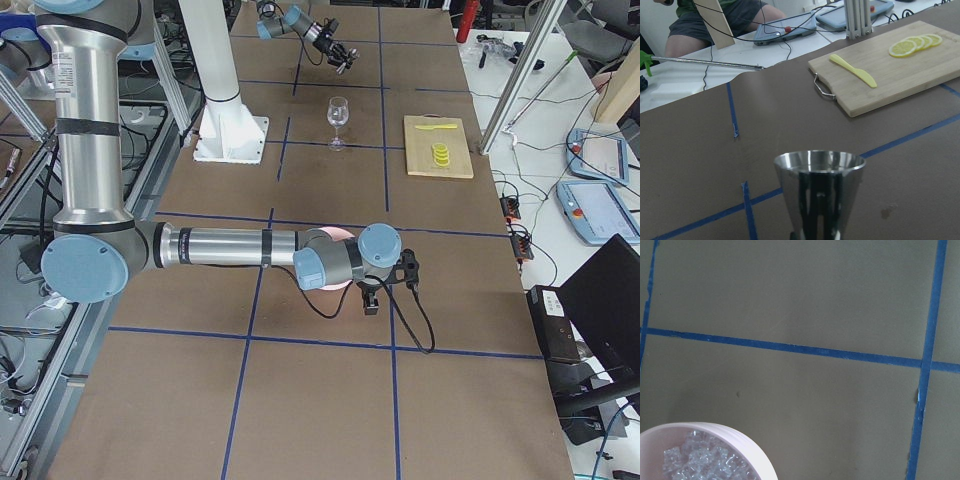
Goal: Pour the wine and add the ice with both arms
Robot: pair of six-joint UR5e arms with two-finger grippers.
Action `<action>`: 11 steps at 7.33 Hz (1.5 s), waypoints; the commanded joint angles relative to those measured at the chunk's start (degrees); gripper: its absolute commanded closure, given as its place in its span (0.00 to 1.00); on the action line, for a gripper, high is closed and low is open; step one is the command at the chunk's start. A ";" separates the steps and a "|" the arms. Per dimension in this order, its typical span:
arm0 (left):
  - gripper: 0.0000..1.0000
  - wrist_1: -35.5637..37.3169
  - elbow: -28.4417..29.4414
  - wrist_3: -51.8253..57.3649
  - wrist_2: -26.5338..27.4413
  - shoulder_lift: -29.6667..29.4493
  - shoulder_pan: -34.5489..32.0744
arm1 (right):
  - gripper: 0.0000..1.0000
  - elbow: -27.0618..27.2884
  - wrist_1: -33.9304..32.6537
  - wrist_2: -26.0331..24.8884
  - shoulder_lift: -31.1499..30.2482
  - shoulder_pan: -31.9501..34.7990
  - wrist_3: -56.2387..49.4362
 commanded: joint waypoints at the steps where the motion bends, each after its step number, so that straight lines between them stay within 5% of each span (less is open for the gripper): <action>1: 1.00 -13.14 8.09 -5.54 9.06 3.83 3.81 | 0.00 0.35 0.03 0.09 -0.07 -0.11 0.36; 4: 1.00 -13.58 11.72 -13.81 22.54 3.83 11.46 | 0.00 0.35 0.03 0.27 -0.07 -0.20 0.36; 11: 1.00 -13.85 18.23 -17.79 35.68 1.99 17.20 | 0.00 1.05 0.03 0.44 -0.33 -0.20 0.45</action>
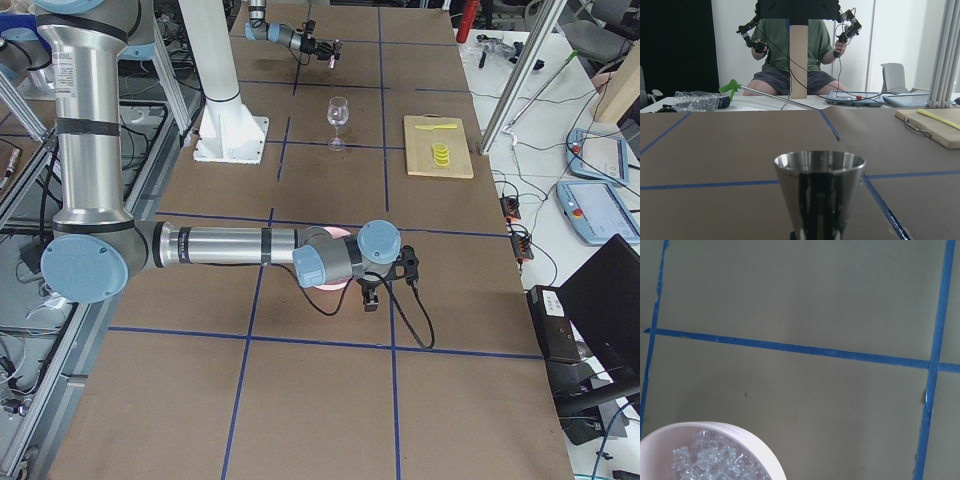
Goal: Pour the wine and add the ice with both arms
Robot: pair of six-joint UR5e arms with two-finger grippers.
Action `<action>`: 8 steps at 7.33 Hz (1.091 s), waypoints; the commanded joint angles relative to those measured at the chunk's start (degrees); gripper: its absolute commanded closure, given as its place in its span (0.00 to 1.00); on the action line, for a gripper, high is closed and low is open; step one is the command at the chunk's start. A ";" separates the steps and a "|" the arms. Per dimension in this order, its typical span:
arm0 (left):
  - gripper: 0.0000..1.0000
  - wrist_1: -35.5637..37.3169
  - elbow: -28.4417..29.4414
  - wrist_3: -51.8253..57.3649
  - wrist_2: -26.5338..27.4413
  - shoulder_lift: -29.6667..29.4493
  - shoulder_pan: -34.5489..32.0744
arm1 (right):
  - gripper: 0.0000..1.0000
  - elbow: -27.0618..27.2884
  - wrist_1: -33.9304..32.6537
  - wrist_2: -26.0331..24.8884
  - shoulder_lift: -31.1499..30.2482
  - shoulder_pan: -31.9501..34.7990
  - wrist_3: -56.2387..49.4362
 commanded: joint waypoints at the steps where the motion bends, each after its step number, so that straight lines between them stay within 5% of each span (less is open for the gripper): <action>1: 1.00 -0.14 0.69 -1.16 0.98 -0.77 0.67 | 0.00 0.40 0.00 0.10 -0.21 0.07 0.00; 3: 0.99 -0.05 0.77 -1.16 0.90 -0.77 0.67 | 0.00 1.19 0.00 0.10 -0.47 0.07 0.09; 6: 0.76 0.04 0.77 -1.07 0.81 -0.77 1.02 | 0.00 1.28 0.00 0.62 -0.65 0.07 0.18; 8: 0.71 0.13 1.03 -1.16 0.72 -0.77 1.37 | 0.00 1.37 0.00 0.72 -0.65 0.07 0.35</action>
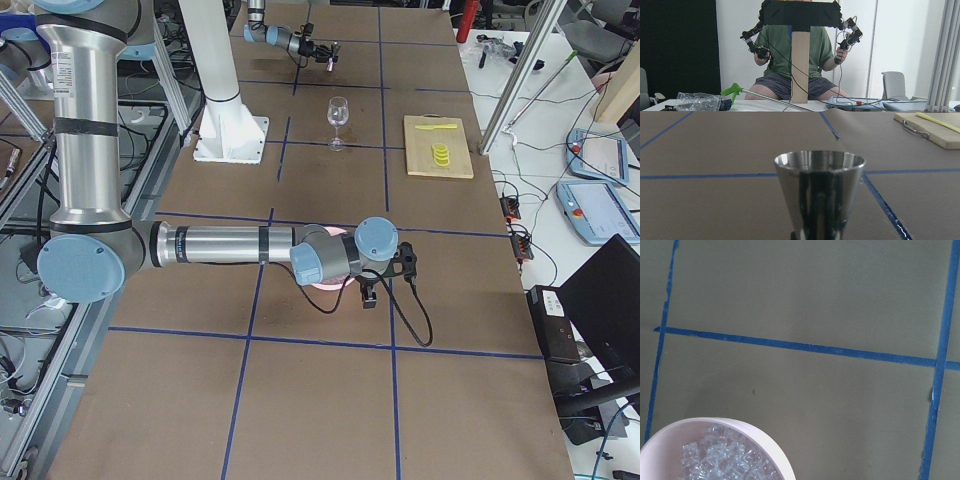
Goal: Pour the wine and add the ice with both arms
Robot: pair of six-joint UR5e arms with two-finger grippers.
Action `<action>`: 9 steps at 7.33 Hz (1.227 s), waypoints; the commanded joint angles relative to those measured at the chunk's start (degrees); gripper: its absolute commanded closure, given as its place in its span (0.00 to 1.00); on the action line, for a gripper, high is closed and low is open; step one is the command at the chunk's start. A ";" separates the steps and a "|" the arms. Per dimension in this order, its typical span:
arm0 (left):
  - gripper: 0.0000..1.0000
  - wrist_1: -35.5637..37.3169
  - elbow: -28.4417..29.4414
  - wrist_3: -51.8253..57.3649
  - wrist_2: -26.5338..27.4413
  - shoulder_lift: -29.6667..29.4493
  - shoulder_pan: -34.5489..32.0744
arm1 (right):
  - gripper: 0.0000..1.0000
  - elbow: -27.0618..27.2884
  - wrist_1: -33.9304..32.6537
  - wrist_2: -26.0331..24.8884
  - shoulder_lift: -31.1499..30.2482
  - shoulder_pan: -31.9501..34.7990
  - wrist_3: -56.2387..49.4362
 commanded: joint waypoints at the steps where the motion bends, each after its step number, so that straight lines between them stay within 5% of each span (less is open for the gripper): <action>1: 0.68 0.03 0.24 -0.06 -0.04 0.00 0.45 | 0.00 0.33 0.00 0.12 -0.02 0.00 0.06; 5: 0.56 0.03 0.24 -0.06 -0.13 0.00 1.07 | 0.00 1.12 0.00 1.17 -0.28 0.00 0.24; 7: 0.09 0.20 0.24 0.55 -0.39 0.09 1.07 | 0.00 1.73 0.00 1.44 -0.46 0.00 0.68; 9: 0.00 -0.15 0.24 0.82 -4.33 0.87 0.98 | 0.00 2.53 0.00 1.44 -0.81 0.00 1.55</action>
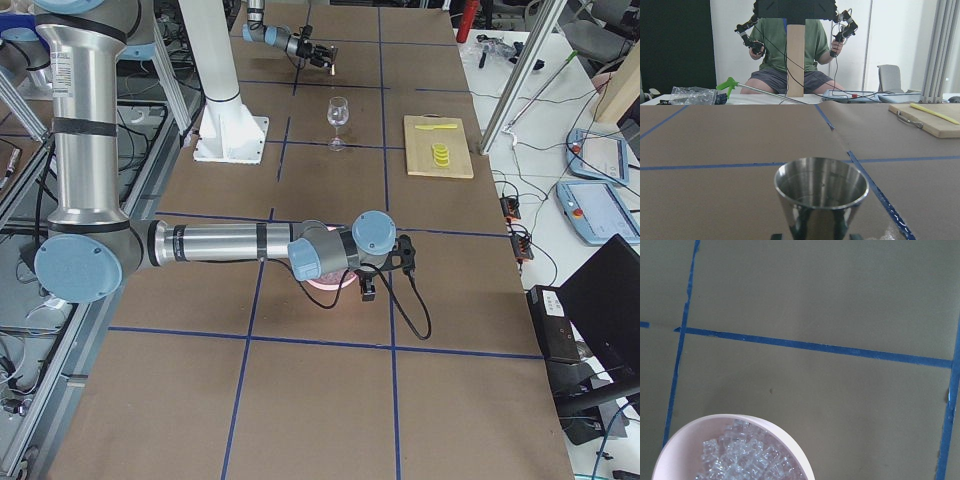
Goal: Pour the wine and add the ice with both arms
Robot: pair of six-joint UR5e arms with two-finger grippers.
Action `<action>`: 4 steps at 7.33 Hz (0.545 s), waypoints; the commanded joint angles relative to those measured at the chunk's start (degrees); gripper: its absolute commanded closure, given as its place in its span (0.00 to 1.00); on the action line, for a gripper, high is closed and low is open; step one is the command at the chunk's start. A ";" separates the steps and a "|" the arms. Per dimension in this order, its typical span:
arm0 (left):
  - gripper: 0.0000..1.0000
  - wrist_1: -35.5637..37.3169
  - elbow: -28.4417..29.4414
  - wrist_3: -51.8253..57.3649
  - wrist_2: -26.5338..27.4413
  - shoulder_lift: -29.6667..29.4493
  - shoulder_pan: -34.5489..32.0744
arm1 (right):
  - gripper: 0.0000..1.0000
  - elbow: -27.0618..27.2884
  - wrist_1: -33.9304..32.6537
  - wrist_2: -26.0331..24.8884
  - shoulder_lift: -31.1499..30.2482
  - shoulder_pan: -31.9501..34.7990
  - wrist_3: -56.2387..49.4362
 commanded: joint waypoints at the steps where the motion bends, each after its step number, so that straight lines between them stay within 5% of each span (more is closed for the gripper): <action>1: 0.00 -0.01 -0.09 0.75 -3.58 1.07 -0.07 | 0.00 0.39 0.00 -0.07 -0.10 0.00 1.23; 4: 0.01 -0.19 -4.10 6.61 -13.04 5.18 -0.25 | 0.00 0.39 0.00 -0.07 -0.10 0.00 1.33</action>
